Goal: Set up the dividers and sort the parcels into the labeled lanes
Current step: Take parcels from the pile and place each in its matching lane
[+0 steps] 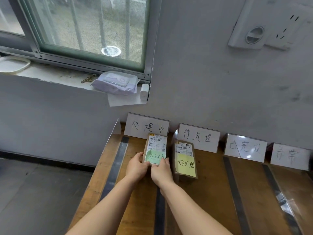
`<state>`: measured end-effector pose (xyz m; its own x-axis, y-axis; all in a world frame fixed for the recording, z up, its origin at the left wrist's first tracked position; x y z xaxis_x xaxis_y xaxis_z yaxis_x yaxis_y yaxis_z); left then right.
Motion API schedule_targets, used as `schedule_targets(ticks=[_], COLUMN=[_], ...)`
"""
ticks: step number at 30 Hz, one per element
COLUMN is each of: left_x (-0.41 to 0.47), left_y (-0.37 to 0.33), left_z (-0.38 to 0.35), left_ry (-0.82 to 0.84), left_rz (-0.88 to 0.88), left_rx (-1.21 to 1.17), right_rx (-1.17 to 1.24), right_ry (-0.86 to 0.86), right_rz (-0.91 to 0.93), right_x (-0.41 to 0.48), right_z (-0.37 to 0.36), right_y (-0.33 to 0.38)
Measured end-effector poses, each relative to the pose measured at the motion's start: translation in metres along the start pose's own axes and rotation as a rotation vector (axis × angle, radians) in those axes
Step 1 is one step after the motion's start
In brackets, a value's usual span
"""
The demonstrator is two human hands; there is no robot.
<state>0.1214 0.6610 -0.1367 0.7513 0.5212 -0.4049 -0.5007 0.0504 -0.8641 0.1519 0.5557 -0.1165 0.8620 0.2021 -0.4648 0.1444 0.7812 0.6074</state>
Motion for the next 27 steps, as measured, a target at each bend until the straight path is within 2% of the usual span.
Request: schedule_targets(ticks=[10,20,27], left_x=[-0.010,-0.045,-0.102], left_y=[-0.027,-0.108,-0.162], left_z=[0.014,0.027,-0.003], left_ry=[0.003,0.013,-0.032], left_rz=[-0.109,-0.430,-0.653], left_rx=[0.205,0.922,1.112], right_rx=[-0.133,-0.470,-0.668], right_ry=[-0.029,-0.145,-0.261], right_rz=[0.127,0.342,0.351], right_x=[-0.017,-0.058,-0.103], right_z=[0.019,0.097,0.178], right_y=[0.023,0.043,0.007])
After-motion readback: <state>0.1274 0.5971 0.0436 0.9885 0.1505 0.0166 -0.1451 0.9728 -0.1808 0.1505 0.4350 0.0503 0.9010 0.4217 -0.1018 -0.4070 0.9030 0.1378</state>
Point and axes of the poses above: each hand's wrist, its own x-axis towards the middle knuckle, its own z-axis out of the back of the hand, y = z × x, the point moved 4 cm from there along x, towards the middle knuckle, and after that the axes turned 6 degrees about -x, right-handed, at the moved point
